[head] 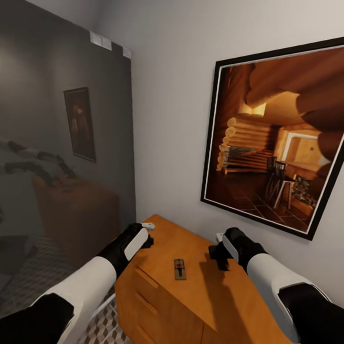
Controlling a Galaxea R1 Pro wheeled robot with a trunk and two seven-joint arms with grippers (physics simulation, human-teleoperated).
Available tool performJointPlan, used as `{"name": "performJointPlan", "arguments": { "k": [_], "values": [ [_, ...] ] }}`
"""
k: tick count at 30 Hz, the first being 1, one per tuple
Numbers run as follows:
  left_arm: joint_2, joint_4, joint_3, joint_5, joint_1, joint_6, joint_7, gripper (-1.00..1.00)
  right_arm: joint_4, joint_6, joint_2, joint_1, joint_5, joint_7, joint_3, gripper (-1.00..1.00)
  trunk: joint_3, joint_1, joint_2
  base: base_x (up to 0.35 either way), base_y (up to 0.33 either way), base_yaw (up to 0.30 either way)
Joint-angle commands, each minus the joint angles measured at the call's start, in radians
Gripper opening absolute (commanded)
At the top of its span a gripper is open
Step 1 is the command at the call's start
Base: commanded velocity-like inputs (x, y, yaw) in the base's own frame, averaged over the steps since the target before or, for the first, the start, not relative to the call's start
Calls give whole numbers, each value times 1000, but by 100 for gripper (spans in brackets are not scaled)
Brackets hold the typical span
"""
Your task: Take the four mousetraps from the cabinet in the bathroom and place them on the bathroom floor. Make sure all four end up on the same floor surface, and ensure that at least two of them are either under or directly next to the same bathroom sink.
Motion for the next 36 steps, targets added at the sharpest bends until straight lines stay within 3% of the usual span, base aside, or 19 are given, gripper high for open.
{"name": "performJointPlan", "arguments": {
  "k": [1,4,9,26,36],
  "values": [
    [0,22,-3,9,-11,-4,21,100,-1,4,-1,-1,-1,3,7,-100,-2,0,-2,0,0,0],
    [0,113,-2,9,-38,-60,58,100,-1,4,0,-1,13,3,7,-100,-2,0,-2,0,0,0],
    [0,171,-2,14,-48,-117,77,100,-2,4,1,-1,20,3,7,-100,-2,0,-2,0,0,0],
    [0,113,-7,23,-47,-134,83,100,-3,4,8,-1,23,3,7,-100,-2,0,-2,0,0,0],
    [0,102,-4,23,-42,-138,77,100,6,19,64,7,25,12,10,-100,-2,0,-2,0,0,0]
  ]
}}
